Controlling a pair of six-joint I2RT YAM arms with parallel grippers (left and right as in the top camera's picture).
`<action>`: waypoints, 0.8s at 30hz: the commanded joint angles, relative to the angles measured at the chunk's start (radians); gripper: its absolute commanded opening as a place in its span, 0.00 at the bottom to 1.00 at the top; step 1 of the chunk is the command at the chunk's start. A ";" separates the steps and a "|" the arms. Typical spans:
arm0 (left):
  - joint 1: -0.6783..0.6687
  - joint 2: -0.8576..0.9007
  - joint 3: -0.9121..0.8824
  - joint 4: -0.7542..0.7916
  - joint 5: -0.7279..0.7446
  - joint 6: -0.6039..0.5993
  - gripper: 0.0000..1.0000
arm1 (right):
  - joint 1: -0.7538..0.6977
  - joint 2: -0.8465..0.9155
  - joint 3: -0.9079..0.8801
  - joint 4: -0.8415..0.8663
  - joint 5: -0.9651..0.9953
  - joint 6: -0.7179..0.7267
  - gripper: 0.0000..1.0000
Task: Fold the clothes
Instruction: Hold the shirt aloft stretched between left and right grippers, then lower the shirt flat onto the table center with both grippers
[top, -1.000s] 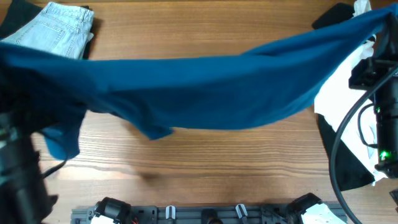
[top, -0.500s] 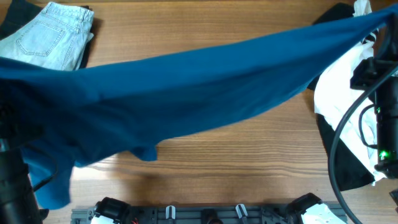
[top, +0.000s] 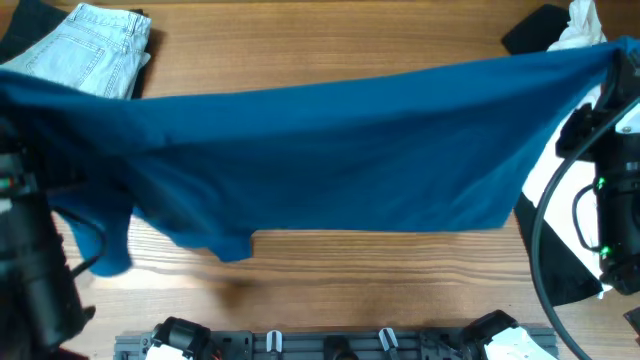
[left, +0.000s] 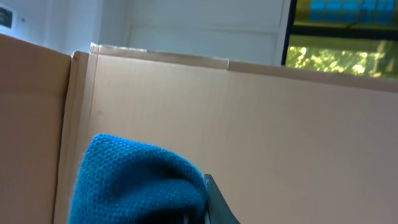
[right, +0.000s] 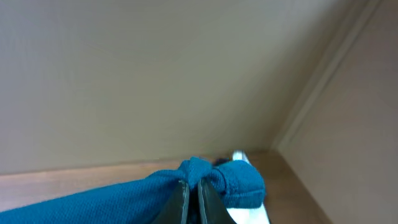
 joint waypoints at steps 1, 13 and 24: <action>-0.004 0.024 0.016 0.005 -0.025 0.012 0.04 | -0.004 -0.006 0.019 -0.087 0.047 0.139 0.04; -0.004 0.046 0.016 -0.101 -0.025 0.012 0.04 | -0.004 -0.005 0.019 -0.268 -0.026 0.328 0.04; -0.003 0.159 0.015 -0.229 -0.069 -0.102 0.04 | -0.004 0.042 0.018 -0.372 -0.081 0.435 0.04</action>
